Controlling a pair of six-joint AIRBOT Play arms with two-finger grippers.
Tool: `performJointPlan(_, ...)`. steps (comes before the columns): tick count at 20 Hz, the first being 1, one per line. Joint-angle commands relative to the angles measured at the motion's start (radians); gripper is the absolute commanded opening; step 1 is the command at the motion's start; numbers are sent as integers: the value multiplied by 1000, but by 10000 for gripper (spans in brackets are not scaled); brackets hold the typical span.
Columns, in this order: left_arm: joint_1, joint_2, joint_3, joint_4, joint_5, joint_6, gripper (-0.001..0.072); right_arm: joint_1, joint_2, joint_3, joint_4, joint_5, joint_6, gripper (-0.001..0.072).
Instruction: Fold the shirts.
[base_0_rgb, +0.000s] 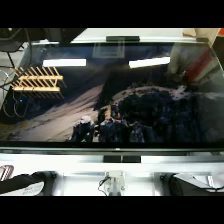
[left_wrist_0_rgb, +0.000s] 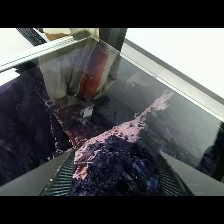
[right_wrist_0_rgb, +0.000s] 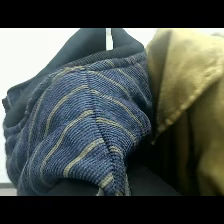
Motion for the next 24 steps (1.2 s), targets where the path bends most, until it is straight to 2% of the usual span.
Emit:
performJointPlan(1,0,-3,0,8,6,0,607,-70,31,0,24,89,0,84)
performJointPlan(6,0,-5,0,8,6,0,607,-98,58,0,85,169,-2,108)
performJointPlan(7,0,-6,0,8,6,-1,607,-98,60,0,105,173,-7,256)
performJointPlan(8,0,-6,0,8,6,-1,607,-95,63,0,125,171,-20,446)
performJointPlan(9,0,-6,0,8,6,-1,608,-95,67,0,156,175,-46,475)
performJointPlan(11,1,-6,0,10,8,0,607,-95,93,0,168,201,-97,475)
performJointPlan(13,0,-12,0,27,8,0,608,-95,128,0,185,245,-98,475)
performJointPlan(16,0,-33,0,27,8,0,608,-95,172,0,197,453,-98,476)
performJointPlan(17,0,-44,0,27,8,0,608,-95,185,0,200,554,-99,496)
performJointPlan(18,0,-53,0,27,8,0,608,-95,194,0,213,637,-100,642)
performJointPlan(19,0,-63,0,27,8,0,608,-95,200,0,242,721,-112,674)
performJointPlan(21,0,-77,0,27,8,0,608,-95,220,0,277,842,-149,674)
performJointPlan(24,1,-84,0,28,6,1,608,-95,264,0,309,937,-159,674)
